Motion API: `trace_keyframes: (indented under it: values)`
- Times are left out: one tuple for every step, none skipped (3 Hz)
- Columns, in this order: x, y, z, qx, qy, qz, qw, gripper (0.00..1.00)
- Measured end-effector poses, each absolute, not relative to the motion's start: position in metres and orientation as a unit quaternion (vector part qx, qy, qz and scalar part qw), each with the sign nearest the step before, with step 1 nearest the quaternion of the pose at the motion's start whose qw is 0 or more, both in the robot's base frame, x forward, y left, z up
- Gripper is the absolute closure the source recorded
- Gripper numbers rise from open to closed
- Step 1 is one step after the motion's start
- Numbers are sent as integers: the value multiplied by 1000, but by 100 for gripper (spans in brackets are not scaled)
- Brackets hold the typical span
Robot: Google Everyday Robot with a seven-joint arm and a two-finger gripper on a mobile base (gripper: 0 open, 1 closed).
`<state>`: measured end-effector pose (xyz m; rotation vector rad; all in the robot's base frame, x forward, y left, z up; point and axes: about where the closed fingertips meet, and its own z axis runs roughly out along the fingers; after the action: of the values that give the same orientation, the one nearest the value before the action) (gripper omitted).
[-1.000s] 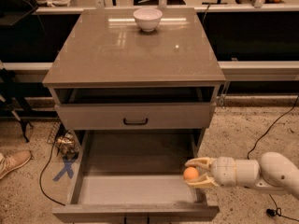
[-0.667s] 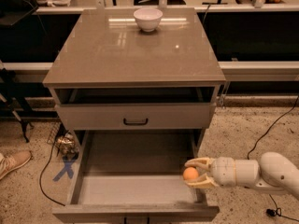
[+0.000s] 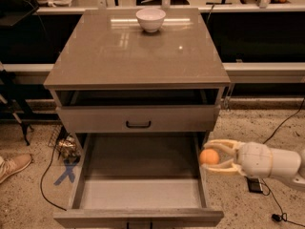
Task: Pick orange from middle drawer and place on counter
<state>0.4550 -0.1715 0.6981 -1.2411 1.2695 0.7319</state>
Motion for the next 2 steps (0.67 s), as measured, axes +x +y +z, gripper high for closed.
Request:
trace_keyframes:
  values:
    - [458, -183, 775, -518, 506, 324, 609, 100]
    - [459, -185, 780, -516, 503, 325, 612, 100]
